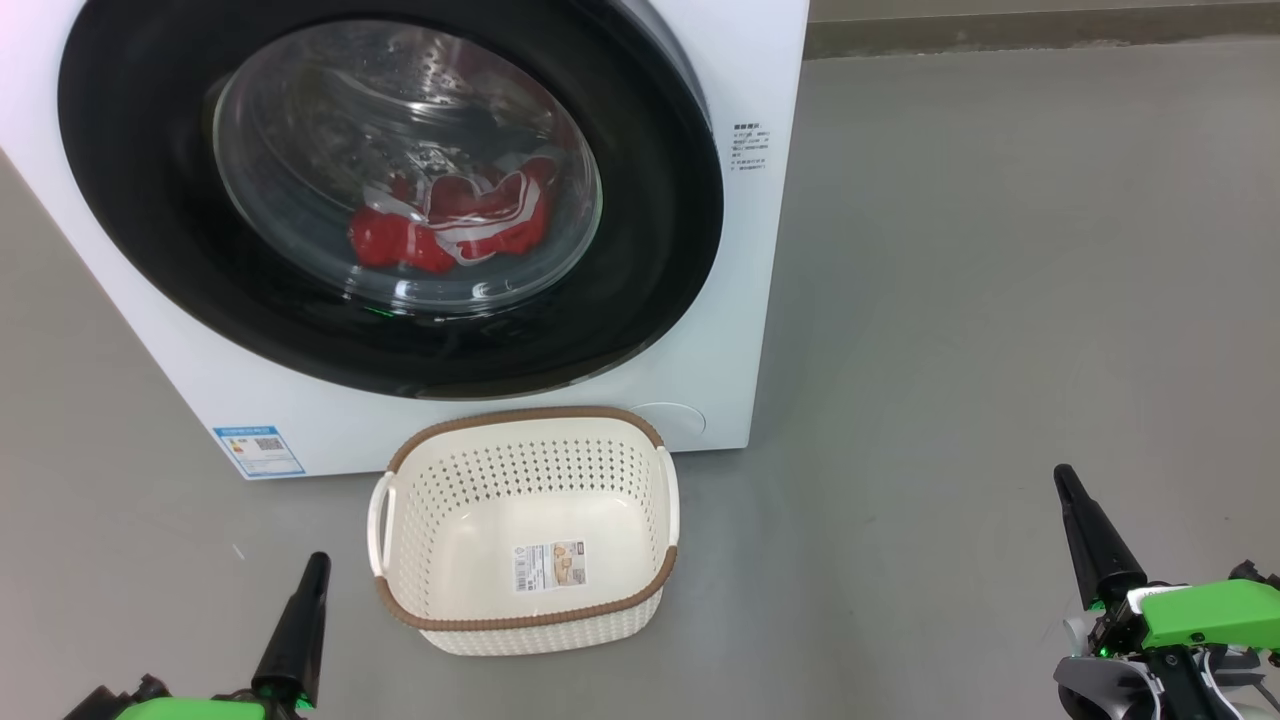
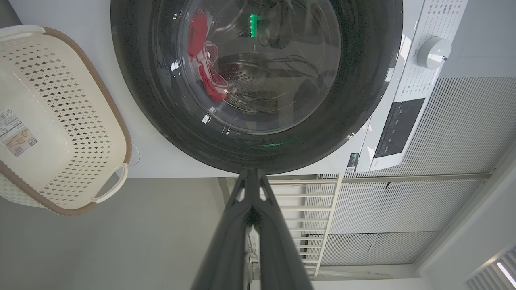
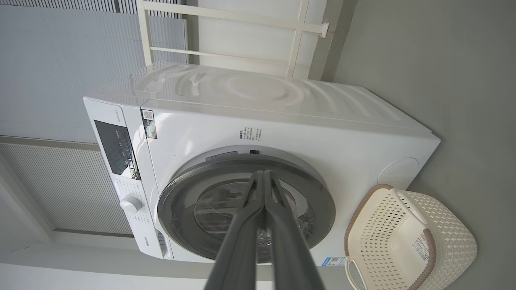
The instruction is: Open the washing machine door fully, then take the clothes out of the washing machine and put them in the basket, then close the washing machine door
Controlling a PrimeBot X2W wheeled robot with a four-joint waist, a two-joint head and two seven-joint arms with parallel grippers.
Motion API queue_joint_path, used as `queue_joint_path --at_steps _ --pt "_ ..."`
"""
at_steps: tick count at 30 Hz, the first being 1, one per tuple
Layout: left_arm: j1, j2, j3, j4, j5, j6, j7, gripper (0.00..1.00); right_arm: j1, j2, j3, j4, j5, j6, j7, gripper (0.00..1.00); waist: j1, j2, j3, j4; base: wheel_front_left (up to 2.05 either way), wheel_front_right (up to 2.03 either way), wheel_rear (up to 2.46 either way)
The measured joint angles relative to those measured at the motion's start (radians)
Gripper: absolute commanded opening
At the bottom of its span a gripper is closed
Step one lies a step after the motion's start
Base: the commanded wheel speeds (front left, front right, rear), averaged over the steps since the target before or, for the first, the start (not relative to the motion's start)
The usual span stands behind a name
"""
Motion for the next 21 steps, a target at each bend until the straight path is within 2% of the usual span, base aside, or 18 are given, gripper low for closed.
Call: queue_joint_path --at_steps 21 --pt "0.000 -0.003 0.002 0.000 0.007 0.000 0.001 0.00 0.000 0.001 -0.002 0.000 -0.001 0.000 0.001 0.00 0.0000 -0.0001 0.000 0.000 0.00 0.00 0.00"
